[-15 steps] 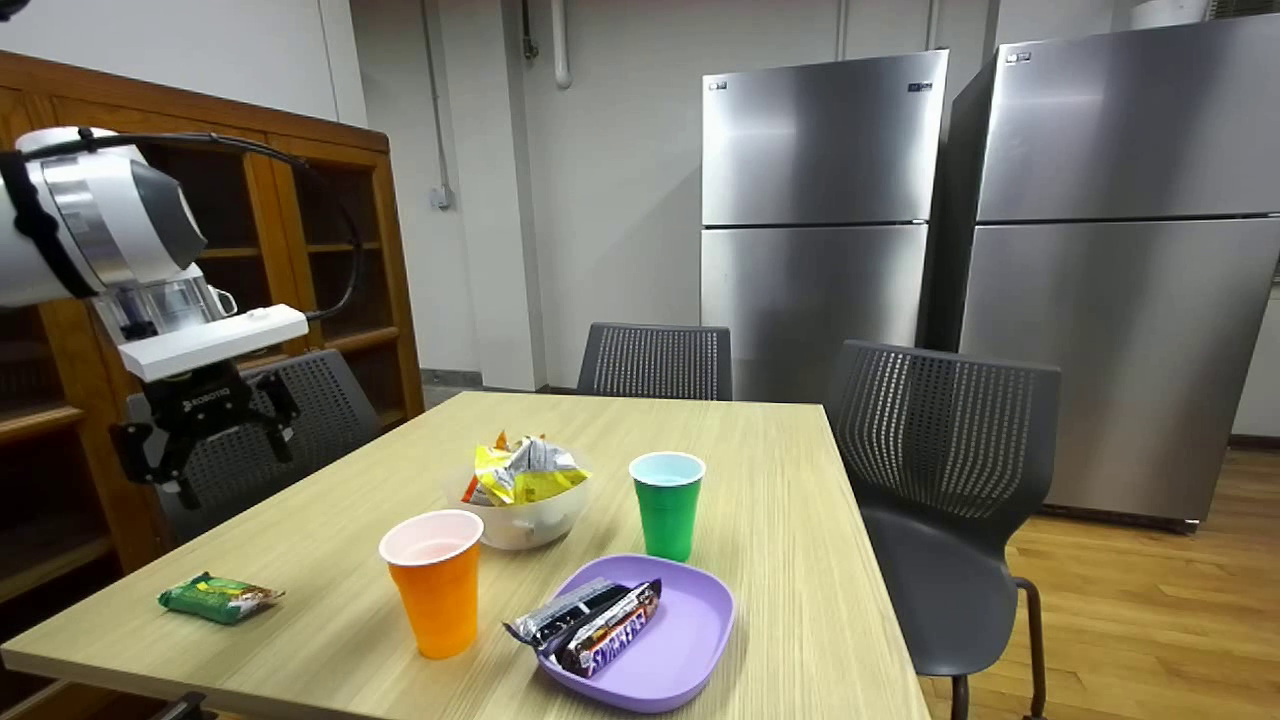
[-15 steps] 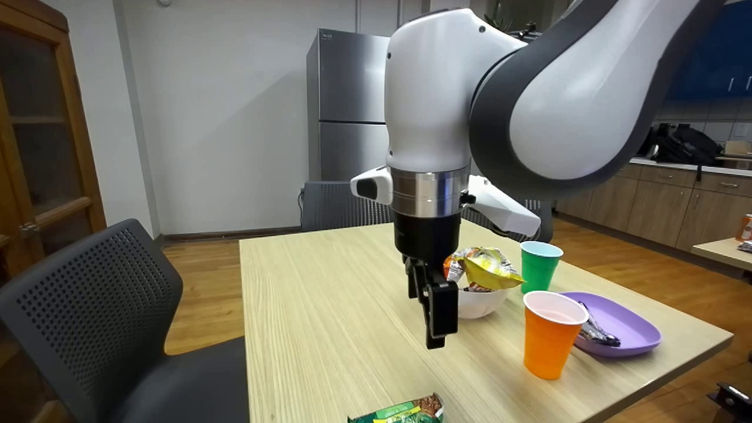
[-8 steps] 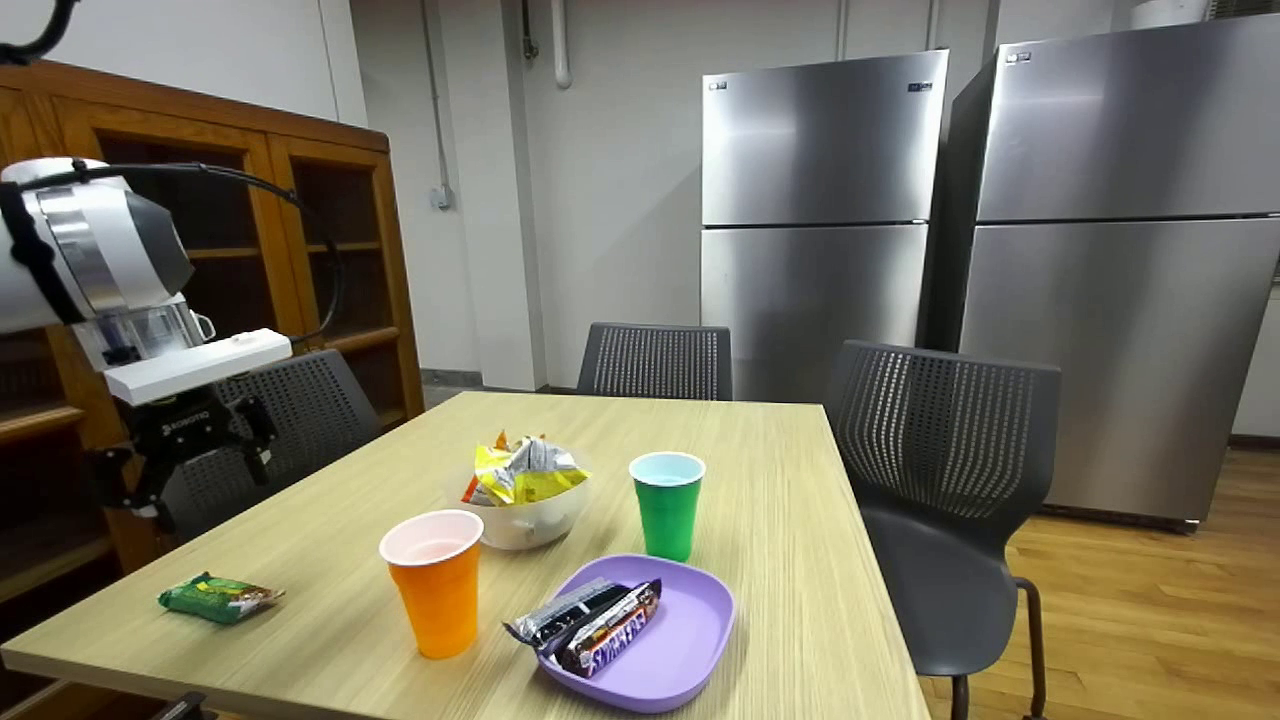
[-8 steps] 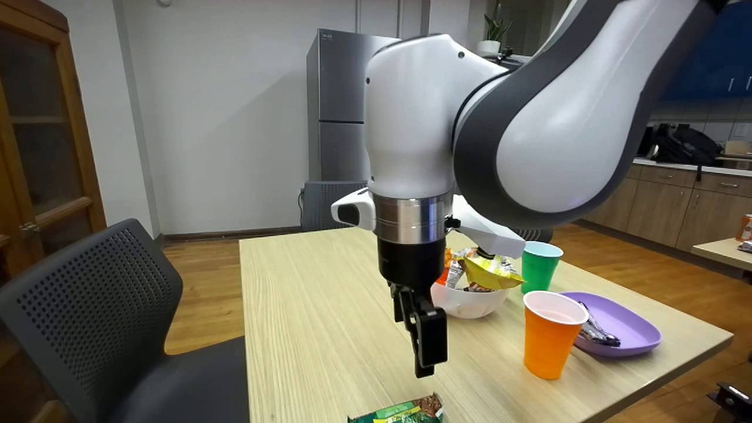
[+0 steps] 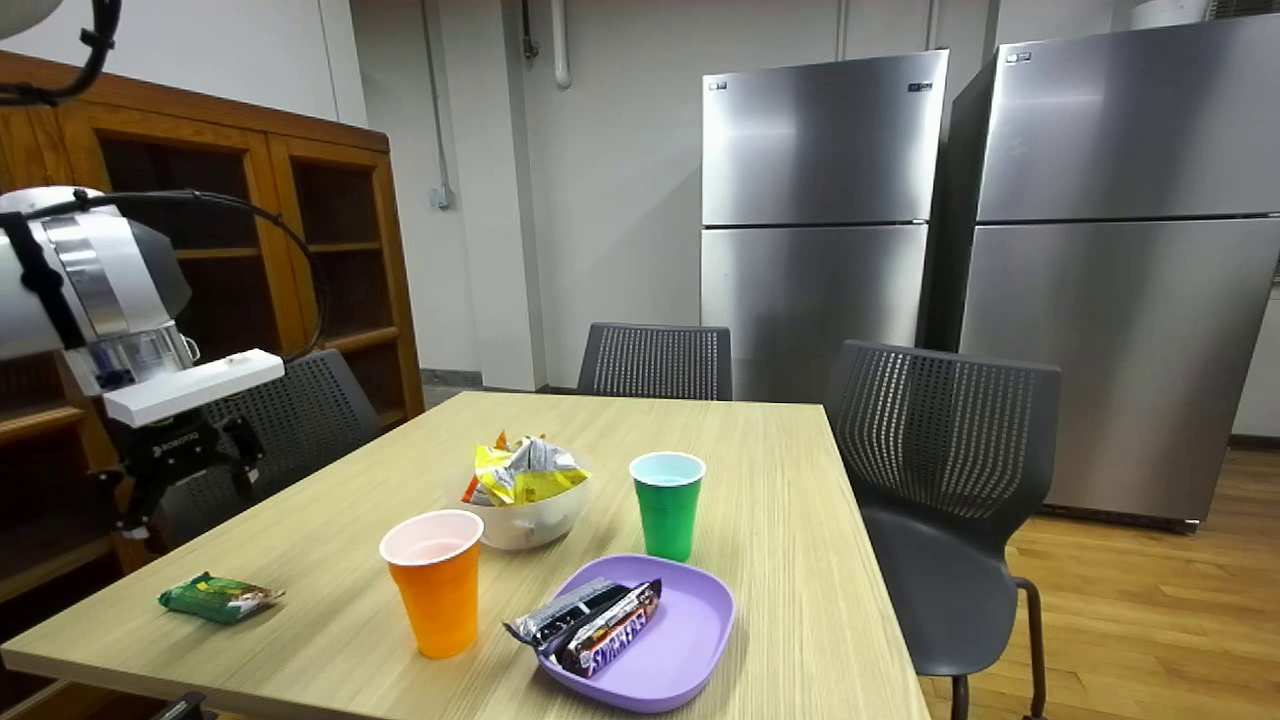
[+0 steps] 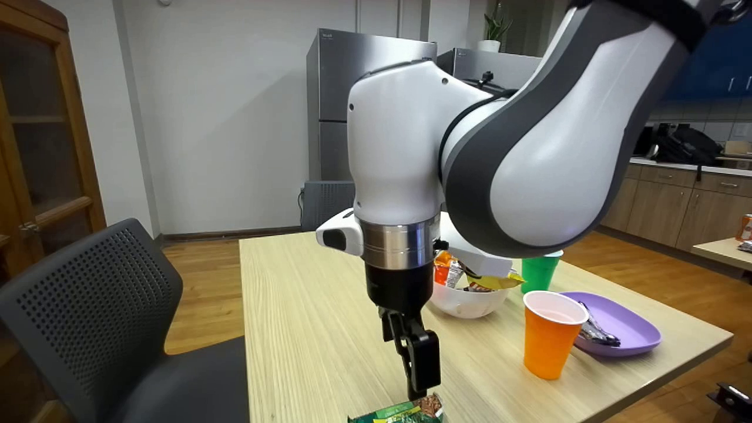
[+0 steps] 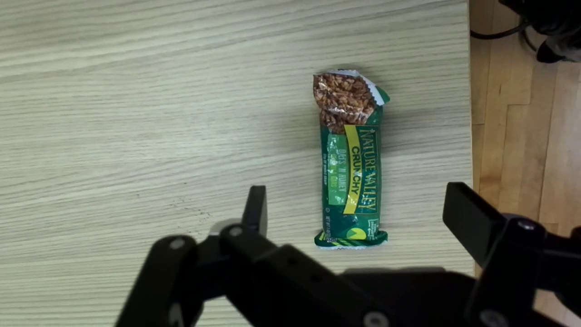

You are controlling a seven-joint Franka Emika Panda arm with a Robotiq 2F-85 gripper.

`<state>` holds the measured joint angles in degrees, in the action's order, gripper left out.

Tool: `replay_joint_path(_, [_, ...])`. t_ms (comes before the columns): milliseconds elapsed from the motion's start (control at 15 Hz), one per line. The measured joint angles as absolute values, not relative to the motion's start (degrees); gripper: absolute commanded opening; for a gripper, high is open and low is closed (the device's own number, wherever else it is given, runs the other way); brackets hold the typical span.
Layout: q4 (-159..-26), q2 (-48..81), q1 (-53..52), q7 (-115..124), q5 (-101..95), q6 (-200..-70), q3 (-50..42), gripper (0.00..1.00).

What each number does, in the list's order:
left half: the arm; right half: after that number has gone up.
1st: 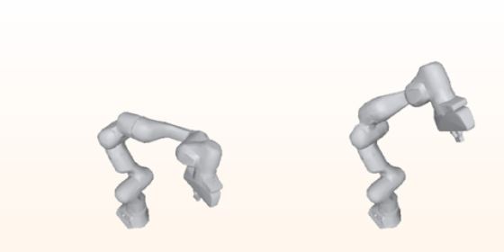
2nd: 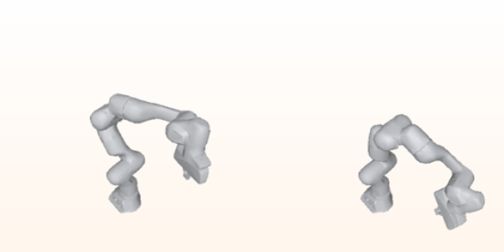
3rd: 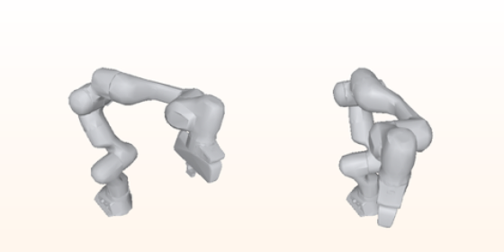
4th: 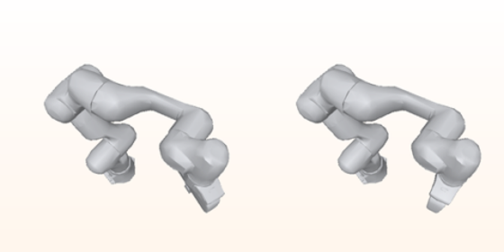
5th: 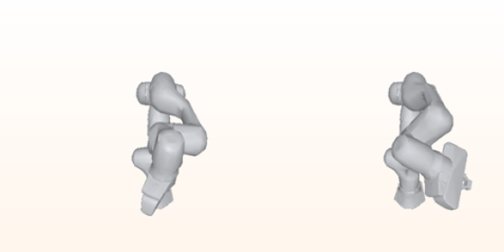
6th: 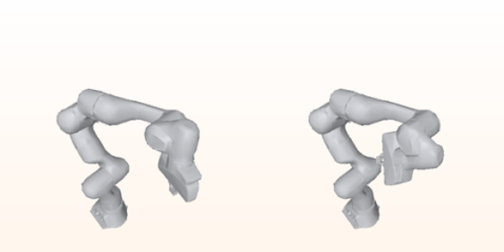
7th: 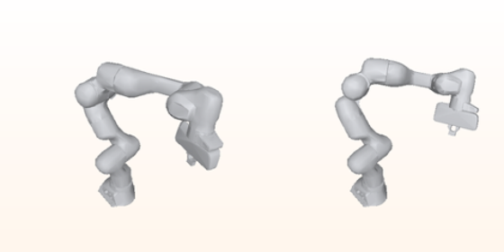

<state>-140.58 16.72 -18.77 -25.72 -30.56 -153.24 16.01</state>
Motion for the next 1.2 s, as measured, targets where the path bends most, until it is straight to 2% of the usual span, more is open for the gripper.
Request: replay_joint_path(1200, [-135.24, 28.05, -18.92, -25.78, -33.1, -154.39, 15.84, 1.0])
